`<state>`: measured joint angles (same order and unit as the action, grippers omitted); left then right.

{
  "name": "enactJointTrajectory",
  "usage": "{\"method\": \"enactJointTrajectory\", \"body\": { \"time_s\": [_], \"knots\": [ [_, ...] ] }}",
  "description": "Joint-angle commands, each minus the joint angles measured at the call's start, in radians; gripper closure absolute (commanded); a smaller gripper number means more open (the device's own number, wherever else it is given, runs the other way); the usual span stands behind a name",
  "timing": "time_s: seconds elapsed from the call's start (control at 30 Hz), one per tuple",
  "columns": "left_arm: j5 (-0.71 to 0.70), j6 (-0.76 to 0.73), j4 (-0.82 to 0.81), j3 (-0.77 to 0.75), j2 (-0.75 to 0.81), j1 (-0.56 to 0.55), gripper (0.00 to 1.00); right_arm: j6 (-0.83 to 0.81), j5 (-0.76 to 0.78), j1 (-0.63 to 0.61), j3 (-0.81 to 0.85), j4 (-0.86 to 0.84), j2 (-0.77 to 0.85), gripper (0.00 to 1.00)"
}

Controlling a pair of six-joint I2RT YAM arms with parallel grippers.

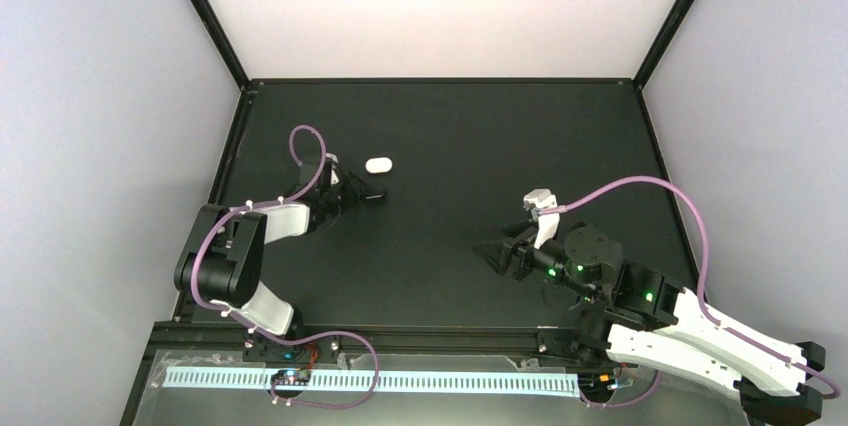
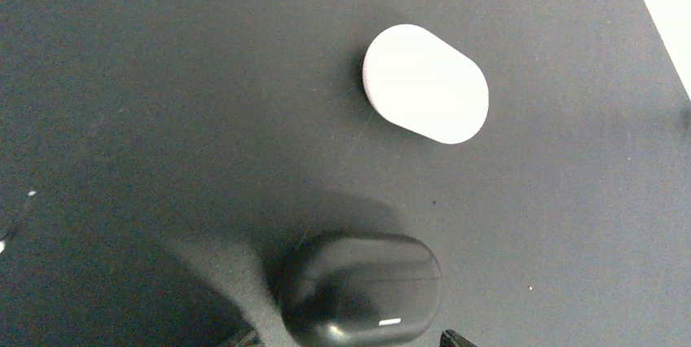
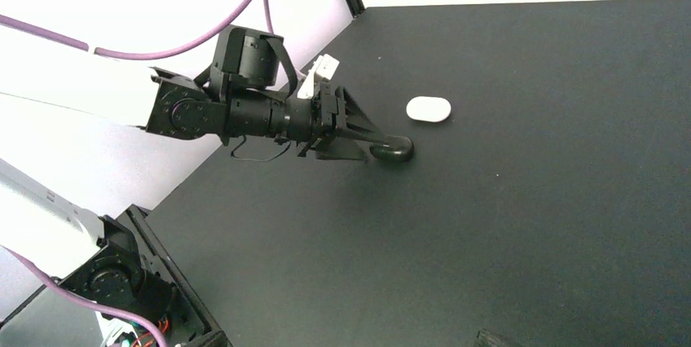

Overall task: Insert the wireless bluetooth earbuds into the charging case
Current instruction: Place the charging case at the center of the board, then reset both arms

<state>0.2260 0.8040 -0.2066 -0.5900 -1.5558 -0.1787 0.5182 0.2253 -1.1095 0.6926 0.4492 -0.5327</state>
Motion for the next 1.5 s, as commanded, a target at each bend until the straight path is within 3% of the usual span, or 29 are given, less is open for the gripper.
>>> {"method": "enactJointTrajectory", "body": {
  "time_s": [0.0,0.53,0.67,0.77,0.8,0.9,1.0,1.17,1.23,1.37,1.47],
  "knots": [
    [0.018,-0.018,0.029,-0.059,-0.042,-0.013,0.43,-0.006,0.009,-0.003,-0.010,-0.013,0.012,0.21],
    [0.043,0.000,0.012,-0.096,-0.078,-0.048,0.42,-0.020,0.019,-0.003,0.001,-0.004,0.000,0.21],
    [-0.045,-0.016,0.087,-0.051,0.091,-0.047,0.32,-0.019,0.040,-0.003,0.004,0.007,0.014,0.21],
    [-0.107,-0.060,0.194,-0.055,0.253,-0.048,0.06,0.003,0.108,-0.003,0.001,-0.003,0.017,0.19],
    [-0.123,-0.081,0.241,-0.068,0.317,-0.049,0.02,0.021,0.147,-0.003,0.004,-0.004,0.013,0.18],
    [-0.182,-0.161,0.426,-0.147,0.458,-0.051,0.01,0.068,0.310,-0.003,0.041,0.023,-0.011,0.16],
    [-0.263,-0.256,0.620,-0.232,0.579,-0.056,0.01,0.046,0.480,-0.003,0.100,0.054,-0.026,0.02],
    [-0.357,-0.383,0.715,-0.254,0.772,-0.059,0.01,-0.034,0.641,0.002,0.167,0.033,-0.069,0.00],
    [-0.367,-0.421,0.710,-0.233,0.835,-0.059,0.01,0.012,0.618,0.039,0.222,0.070,-0.145,0.00],
    [-0.361,-0.463,0.685,-0.203,0.889,-0.061,0.01,0.143,0.381,0.223,0.323,0.152,-0.328,0.00],
    [-0.350,-0.484,0.669,-0.190,0.886,-0.071,0.01,0.194,0.384,0.310,0.273,0.150,-0.380,0.00]
  ]
}}
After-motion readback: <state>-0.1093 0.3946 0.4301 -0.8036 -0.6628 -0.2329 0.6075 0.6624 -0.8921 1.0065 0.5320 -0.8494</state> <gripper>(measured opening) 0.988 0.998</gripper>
